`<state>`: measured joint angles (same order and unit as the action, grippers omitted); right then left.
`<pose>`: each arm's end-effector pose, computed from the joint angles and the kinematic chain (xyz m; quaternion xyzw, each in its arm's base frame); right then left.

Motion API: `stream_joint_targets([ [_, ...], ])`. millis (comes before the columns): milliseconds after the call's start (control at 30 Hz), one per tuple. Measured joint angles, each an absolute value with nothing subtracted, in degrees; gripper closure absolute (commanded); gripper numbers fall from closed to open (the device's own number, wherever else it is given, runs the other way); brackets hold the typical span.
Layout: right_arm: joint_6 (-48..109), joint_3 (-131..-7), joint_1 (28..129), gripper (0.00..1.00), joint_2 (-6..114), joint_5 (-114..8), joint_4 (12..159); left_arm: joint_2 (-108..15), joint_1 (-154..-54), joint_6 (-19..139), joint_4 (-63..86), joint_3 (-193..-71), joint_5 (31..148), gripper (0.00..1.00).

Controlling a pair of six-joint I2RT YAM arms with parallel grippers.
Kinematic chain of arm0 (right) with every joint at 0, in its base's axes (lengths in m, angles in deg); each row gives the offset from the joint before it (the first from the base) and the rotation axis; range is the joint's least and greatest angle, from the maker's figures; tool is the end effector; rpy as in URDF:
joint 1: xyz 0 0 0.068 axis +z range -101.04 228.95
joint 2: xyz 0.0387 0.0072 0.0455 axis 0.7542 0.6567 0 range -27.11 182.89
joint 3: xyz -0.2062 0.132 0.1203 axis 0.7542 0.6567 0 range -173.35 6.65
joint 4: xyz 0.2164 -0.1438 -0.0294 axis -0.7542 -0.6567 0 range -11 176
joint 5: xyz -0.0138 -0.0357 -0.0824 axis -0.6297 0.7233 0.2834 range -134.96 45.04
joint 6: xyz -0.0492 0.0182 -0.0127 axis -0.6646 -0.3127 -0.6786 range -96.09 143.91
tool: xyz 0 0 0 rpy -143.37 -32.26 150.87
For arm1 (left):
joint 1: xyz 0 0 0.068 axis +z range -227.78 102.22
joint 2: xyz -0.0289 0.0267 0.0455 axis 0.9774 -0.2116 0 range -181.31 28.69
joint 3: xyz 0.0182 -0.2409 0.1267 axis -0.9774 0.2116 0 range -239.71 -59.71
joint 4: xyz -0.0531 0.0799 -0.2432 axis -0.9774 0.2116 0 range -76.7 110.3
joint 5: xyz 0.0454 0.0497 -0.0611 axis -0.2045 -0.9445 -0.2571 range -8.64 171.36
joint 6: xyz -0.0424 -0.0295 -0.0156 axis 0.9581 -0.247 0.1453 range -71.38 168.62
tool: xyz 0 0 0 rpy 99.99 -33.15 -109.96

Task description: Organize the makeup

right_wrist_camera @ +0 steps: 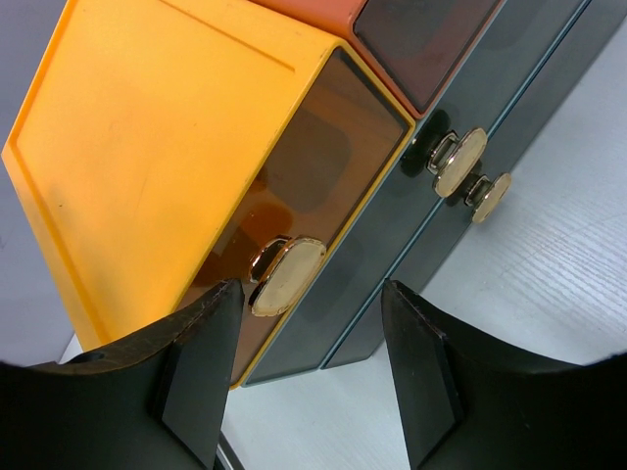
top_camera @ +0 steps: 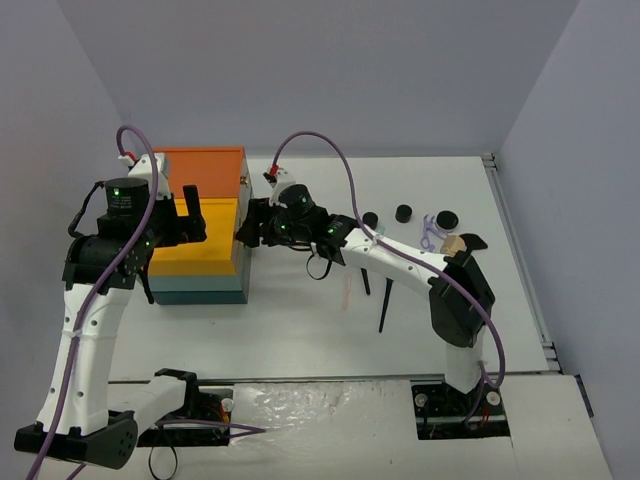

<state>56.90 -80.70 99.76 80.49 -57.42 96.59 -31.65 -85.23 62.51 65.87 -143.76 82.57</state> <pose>0.2832 0.3596 0.3183 -0.1868 0.7396 0.4900 0.4219 0.1838 -0.0247 0.4434 -0.0431 0.8599 -0.1031 0.4981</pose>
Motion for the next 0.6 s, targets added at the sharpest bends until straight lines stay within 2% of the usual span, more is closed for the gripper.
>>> stream_joint_targets([
  [333, 57.92, -80.70, 100.11, 0.46, 81.31, -55.79, 96.73, -32.50, -85.29, 62.55, 65.36, -141.71, 82.57, 0.03],
  [600, 58.58, -78.32, 101.41, 0.46, 78.98, -48.98, 96.07, -32.67, -85.30, 62.55, 65.37, -141.43, 82.55, 0.03],
])
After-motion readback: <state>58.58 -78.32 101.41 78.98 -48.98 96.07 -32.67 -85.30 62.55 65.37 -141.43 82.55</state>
